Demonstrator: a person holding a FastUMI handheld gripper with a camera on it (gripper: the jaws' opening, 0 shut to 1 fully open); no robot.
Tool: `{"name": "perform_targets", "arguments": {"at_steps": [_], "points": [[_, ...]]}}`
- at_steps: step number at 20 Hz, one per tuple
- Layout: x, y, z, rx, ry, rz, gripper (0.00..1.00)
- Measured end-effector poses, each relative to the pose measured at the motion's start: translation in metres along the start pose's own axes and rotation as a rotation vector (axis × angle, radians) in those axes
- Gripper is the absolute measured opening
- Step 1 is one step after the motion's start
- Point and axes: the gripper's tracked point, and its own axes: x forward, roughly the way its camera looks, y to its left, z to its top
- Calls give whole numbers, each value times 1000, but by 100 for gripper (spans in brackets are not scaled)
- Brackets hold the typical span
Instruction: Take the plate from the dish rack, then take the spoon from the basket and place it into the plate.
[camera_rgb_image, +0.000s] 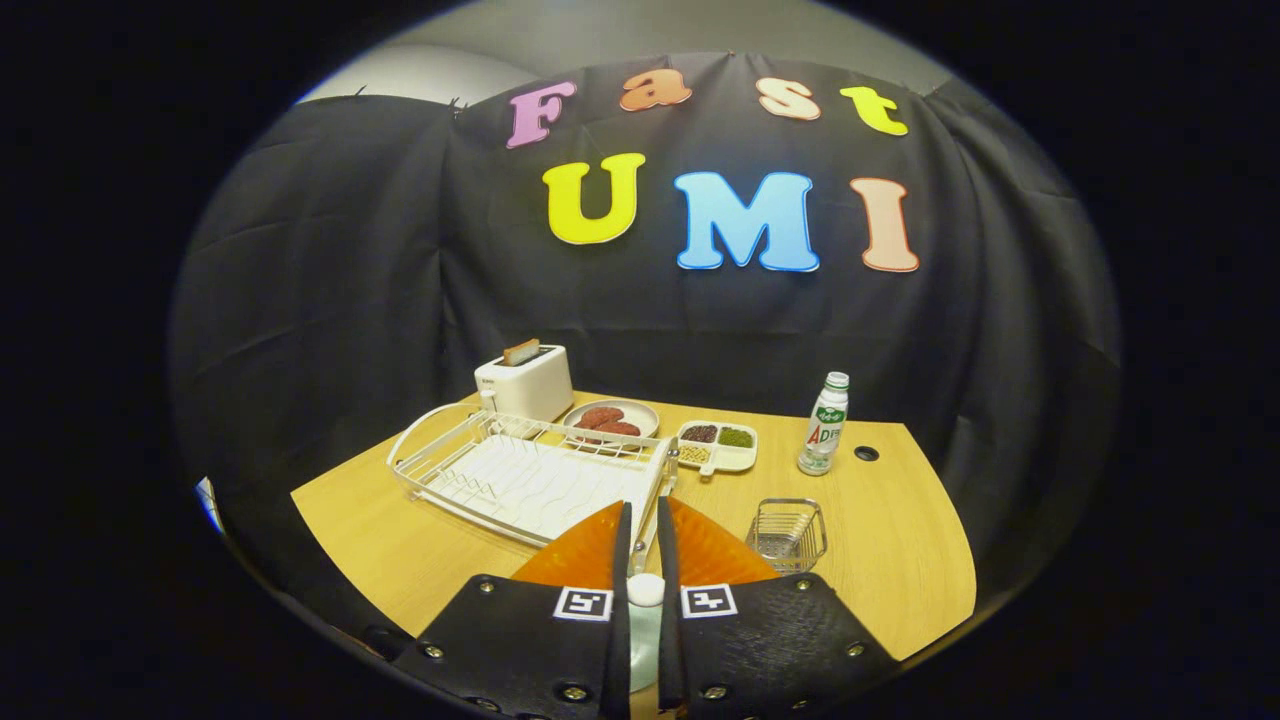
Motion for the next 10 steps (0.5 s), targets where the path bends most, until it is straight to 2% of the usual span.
{"name": "perform_targets", "arguments": {"at_steps": [10], "points": [[30,34,-36,-21,100,79,11]]}}
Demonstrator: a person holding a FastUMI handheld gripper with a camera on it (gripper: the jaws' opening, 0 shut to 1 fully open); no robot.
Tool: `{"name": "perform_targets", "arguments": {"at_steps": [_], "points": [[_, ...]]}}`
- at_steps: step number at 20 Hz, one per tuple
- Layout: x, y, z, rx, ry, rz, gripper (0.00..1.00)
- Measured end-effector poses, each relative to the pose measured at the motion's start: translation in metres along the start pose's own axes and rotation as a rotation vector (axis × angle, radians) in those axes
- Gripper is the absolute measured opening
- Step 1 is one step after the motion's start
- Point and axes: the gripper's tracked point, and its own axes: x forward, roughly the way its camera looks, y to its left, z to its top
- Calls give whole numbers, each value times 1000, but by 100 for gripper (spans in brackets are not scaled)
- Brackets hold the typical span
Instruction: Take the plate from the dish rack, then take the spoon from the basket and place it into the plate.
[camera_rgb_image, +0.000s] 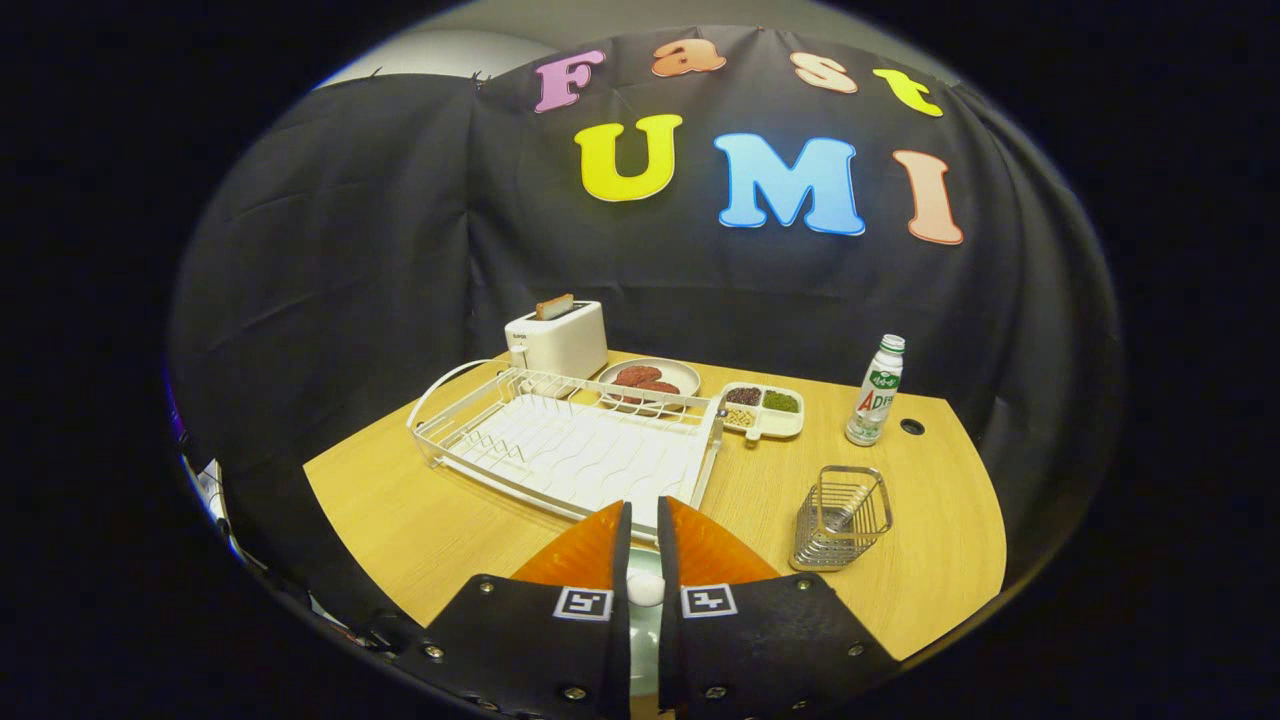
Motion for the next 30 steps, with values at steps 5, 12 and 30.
{"name": "perform_targets", "arguments": {"at_steps": [5,12,30], "points": [[14,17,-8,-14,28,37,11],[41,38,-8,-36,45,88,11],[23,-24,26,-7,-15,-81,33]]}}
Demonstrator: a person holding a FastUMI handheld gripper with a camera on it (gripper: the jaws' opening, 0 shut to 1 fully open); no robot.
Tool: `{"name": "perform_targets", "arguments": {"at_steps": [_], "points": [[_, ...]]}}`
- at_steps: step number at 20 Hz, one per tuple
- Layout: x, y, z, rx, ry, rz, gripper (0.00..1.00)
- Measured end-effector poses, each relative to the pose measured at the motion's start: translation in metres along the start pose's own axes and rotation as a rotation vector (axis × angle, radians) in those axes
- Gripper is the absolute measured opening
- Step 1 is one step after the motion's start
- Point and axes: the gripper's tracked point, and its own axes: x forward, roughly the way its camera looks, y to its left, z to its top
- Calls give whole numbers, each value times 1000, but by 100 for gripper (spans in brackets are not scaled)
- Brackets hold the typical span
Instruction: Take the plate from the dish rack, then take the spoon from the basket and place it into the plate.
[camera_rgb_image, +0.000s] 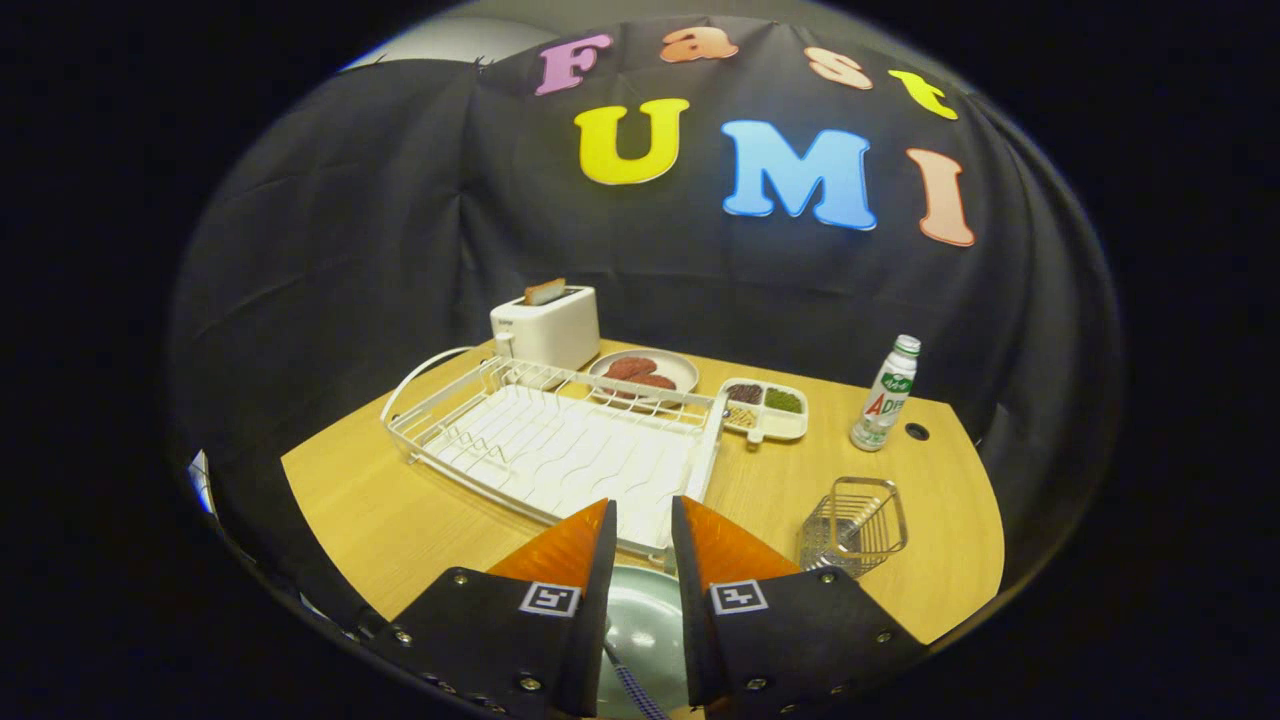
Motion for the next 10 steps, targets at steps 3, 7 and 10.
{"name": "perform_targets", "arguments": {"at_steps": [3,7,10], "points": [[-23,-38,43,72,-100,-99,33],[-56,-92,99,104,-230,-222,33],[-86,-117,137,93,-321,-281,33]]}}
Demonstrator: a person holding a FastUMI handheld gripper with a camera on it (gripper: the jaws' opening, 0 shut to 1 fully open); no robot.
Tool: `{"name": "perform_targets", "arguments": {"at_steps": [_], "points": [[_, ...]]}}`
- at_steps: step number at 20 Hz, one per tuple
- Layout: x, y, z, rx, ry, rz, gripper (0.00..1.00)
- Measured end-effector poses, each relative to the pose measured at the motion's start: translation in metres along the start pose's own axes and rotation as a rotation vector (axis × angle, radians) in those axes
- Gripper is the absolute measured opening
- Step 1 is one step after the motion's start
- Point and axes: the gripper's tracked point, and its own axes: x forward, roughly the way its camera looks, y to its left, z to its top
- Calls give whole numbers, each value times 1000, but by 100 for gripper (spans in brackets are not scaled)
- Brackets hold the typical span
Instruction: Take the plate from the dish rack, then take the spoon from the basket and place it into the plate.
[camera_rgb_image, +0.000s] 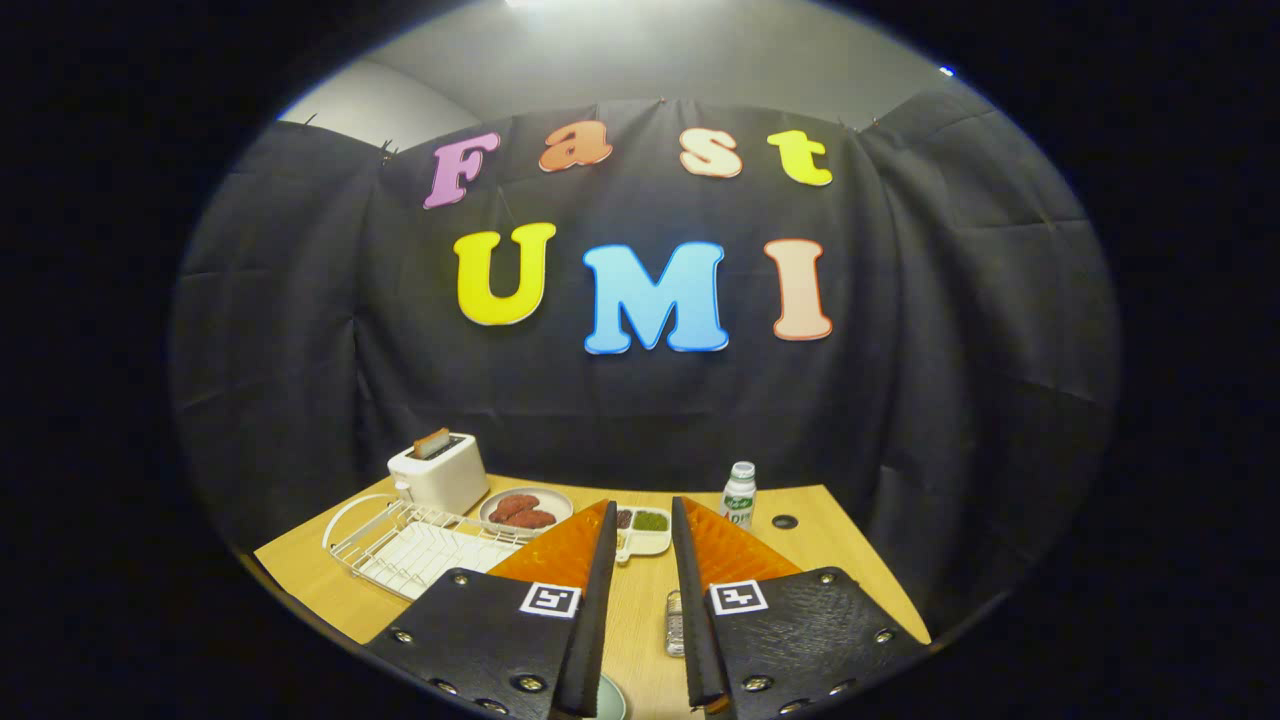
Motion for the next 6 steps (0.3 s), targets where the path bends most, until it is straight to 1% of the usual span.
{"name": "perform_targets", "arguments": {"at_steps": [3,6], "points": [[-13,-14,41,-3,-87,-34,33],[-25,-13,61,25,-142,-27,99]]}}
